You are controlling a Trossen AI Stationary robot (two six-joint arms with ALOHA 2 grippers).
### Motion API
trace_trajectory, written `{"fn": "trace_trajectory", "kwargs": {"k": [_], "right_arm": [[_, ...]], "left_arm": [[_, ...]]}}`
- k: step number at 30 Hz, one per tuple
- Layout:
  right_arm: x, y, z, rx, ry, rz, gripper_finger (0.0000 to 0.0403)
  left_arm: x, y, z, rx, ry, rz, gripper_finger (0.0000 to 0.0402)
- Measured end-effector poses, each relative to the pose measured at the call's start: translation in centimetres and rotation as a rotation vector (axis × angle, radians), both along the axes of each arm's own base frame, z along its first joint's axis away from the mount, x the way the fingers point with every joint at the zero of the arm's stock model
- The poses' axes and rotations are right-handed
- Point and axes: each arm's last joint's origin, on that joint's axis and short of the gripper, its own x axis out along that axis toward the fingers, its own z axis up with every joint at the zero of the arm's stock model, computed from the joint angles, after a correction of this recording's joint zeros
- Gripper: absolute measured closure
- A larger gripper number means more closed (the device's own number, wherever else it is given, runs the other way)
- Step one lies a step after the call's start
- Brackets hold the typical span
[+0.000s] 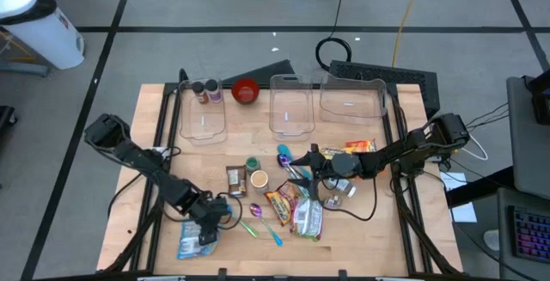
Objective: Pick & Place Food Item
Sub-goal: Put the blue noodle pack into the right transparent bin
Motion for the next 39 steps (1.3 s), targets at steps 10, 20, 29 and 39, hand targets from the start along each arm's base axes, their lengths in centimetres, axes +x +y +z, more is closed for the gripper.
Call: {"fn": "trace_trajectory", "kwargs": {"k": [10,20,29,39], "right_arm": [[0.0,0.0,-0.1,-0.038,0.01,0.006,0.0135],[0.0,0.0,0.2,-0.14,-0.021,0.029,0.0135],[0.2,0.0,2.2,-0.138,-0.222,0.02,0.0135],[1.3,0.4,5.4,-0.179,-0.401,0.005,0.0135]], "left_arm": [[0.8,1.0,0.1,-0.052,0.009,-0.091,0.0392],[0.8,2.7,3.7,-0.136,-0.139,-0.104,0.0398],[-1.2,4.5,9.1,-0.125,-0.429,-0.022,0.0399],[-2.1,5.7,13.2,-0.059,-0.81,0.0,0.04]]}}
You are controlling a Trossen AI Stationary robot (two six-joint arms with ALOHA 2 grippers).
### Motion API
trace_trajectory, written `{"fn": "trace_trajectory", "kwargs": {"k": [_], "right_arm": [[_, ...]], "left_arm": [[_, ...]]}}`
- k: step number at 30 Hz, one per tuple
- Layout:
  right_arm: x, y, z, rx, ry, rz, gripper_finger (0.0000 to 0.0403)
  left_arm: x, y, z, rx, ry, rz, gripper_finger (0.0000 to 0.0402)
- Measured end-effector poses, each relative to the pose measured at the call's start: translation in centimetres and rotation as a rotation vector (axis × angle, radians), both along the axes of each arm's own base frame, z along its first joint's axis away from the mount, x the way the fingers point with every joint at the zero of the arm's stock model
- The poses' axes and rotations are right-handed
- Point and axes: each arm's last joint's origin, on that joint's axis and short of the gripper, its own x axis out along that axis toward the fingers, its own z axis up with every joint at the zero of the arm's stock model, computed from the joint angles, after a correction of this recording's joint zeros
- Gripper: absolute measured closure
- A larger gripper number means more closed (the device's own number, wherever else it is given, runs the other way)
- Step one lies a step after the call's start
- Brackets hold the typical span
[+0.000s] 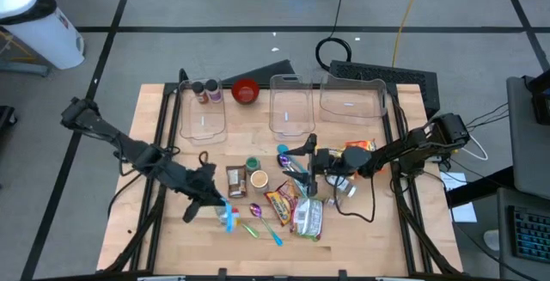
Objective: Pick & Place Food Item
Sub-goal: Put the blue noodle pack into the right transparent bin
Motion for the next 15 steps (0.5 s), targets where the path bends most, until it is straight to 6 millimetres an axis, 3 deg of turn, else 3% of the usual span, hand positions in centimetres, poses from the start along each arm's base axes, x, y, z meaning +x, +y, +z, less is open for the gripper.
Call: {"fn": "trace_trajectory", "kwargs": {"k": [8,15], "right_arm": [[3.1,2.7,4.5,-0.103,0.089,-0.087,0.0135],[3.8,4.4,7.7,-0.114,0.125,-0.267,0.0135]], "left_arm": [[1.4,2.2,1.3,0.109,-0.189,0.283,0.04],[3.1,4.5,1.8,0.237,-0.287,0.455,0.04]]}}
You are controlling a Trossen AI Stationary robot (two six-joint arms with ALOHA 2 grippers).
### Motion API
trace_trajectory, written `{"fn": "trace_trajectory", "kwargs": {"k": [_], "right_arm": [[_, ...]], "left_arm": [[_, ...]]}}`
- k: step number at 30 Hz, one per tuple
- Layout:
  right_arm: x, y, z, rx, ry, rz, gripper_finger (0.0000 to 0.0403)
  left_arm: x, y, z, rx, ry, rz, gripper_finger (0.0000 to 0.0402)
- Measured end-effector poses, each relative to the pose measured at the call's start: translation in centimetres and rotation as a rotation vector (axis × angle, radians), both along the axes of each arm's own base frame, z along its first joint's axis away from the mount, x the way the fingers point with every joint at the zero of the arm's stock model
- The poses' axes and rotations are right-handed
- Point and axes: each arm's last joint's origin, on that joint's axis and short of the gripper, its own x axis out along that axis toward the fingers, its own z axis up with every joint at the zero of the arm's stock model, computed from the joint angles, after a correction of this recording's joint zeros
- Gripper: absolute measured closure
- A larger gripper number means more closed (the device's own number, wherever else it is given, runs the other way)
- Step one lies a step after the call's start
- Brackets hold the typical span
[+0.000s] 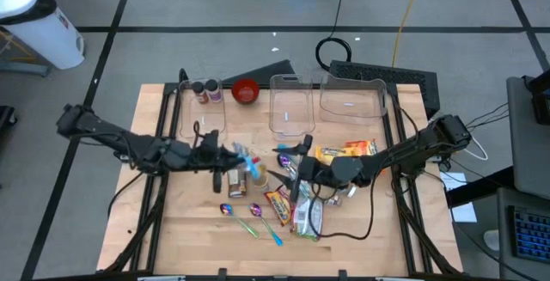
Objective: Pick & Place Food Item
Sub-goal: Put the blue noodle pack into the right transparent bin
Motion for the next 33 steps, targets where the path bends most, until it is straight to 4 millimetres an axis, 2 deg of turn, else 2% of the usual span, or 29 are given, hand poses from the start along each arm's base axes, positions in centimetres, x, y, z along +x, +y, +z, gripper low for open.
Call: {"fn": "trace_trajectory", "kwargs": {"k": [6,10,16,26,33], "right_arm": [[0.1,-0.4,0.5,0.017,-0.015,-0.095,0.0135],[1.0,-0.9,-0.7,0.009,0.001,-0.125,0.0135],[1.8,-1.7,-1.7,0.006,0.019,-0.196,0.0135],[1.9,-2.4,-2.5,-0.004,0.077,-0.318,0.0139],[1.9,-2.4,-2.5,-0.006,0.084,-0.319,0.0185]], "left_arm": [[2.0,1.6,-0.1,0.025,-0.07,0.077,0.0401],[3.4,2.7,-0.1,0.013,-0.139,0.099,0.0401],[4.8,3.9,-1.1,0.015,-0.133,0.147,0.0401],[5.4,4.2,-1.2,0.005,-0.179,0.126,0.0401],[5.4,4.2,-1.0,0.01,-0.192,0.123,0.0401]]}}
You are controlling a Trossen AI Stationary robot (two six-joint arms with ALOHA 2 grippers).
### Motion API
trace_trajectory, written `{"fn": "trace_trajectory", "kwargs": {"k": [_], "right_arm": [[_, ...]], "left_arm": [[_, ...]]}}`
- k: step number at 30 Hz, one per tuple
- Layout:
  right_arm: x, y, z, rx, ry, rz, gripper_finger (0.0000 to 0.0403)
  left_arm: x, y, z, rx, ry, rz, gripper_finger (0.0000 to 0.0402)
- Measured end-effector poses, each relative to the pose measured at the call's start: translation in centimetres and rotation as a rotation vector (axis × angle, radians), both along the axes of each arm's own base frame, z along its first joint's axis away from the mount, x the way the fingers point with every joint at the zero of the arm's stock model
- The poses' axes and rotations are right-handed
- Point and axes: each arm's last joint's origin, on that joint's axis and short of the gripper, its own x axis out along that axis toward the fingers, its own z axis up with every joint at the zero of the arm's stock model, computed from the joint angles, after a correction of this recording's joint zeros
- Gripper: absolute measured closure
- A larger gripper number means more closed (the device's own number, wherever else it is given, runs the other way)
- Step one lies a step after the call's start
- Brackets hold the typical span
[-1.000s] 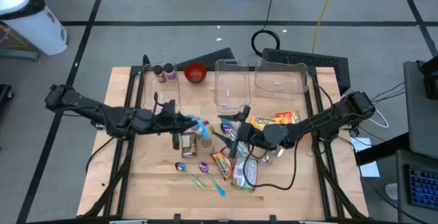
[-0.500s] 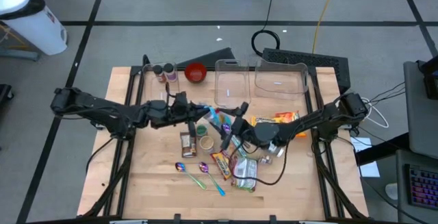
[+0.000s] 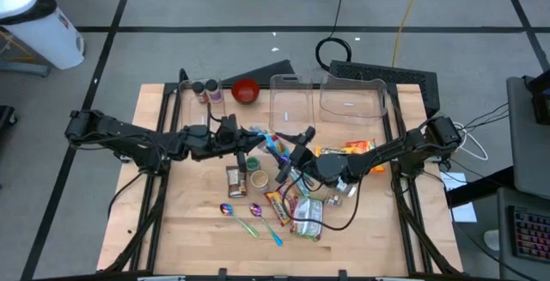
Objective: Pick & Place Food Item
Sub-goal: Put the blue noodle pack into the right transparent bin
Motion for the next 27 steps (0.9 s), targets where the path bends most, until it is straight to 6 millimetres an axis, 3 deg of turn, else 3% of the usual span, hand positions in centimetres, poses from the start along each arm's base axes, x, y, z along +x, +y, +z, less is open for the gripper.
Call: {"fn": "trace_trajectory", "kwargs": {"k": [16,27], "right_arm": [[0.05,-0.21,-0.2,-0.007,0.023,-0.005,0.0389],[0.04,-0.21,0.02,-0.058,0.035,-0.005,0.0402]], "left_arm": [[0.0,0.0,-0.1,0.017,0.014,0.0,0.0401],[-0.01,0.05,-0.02,0.057,0.017,0.0,0.0394]]}}
